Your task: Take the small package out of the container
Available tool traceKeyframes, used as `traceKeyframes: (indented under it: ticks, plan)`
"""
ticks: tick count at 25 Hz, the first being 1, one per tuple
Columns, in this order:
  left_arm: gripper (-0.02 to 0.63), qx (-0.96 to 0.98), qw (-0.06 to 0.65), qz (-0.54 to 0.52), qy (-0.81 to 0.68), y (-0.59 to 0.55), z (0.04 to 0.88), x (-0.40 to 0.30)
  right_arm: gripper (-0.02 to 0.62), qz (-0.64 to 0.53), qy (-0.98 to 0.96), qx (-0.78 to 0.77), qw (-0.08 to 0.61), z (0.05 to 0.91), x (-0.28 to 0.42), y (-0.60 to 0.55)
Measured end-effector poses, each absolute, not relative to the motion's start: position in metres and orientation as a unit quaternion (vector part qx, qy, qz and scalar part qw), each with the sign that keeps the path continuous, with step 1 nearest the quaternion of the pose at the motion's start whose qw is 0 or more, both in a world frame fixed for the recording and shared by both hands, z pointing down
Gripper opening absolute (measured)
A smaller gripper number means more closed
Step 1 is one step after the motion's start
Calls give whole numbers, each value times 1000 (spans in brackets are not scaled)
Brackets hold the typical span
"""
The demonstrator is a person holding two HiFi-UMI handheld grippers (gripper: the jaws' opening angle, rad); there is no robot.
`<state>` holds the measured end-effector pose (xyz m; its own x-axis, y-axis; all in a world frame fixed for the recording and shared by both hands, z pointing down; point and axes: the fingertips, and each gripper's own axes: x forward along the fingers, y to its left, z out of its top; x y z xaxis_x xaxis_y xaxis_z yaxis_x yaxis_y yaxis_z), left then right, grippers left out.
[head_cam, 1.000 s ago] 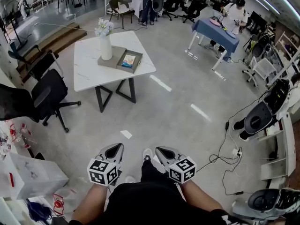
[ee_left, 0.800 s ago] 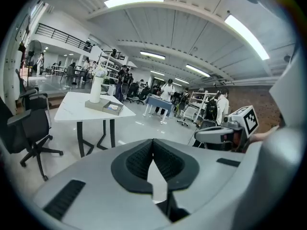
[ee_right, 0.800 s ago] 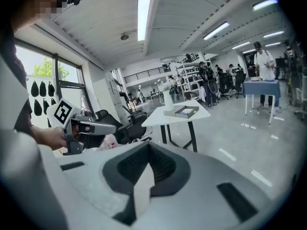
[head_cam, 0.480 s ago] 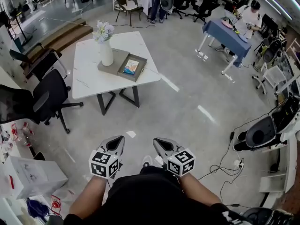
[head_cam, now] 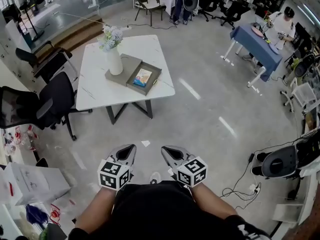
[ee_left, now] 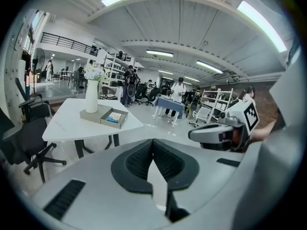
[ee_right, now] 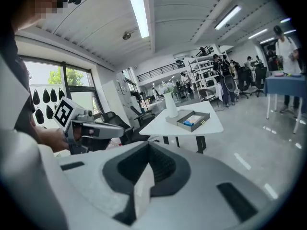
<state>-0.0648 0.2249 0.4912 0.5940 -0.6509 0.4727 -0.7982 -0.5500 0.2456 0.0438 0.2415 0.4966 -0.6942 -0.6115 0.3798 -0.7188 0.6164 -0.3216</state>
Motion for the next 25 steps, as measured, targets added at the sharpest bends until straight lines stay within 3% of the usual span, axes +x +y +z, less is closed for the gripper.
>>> traceKeyframes:
  ticks: [25]
  plan:
    - [2, 852, 240, 206, -418, 165, 528, -40, -1, 254, -889, 362, 123, 524, 80, 180]
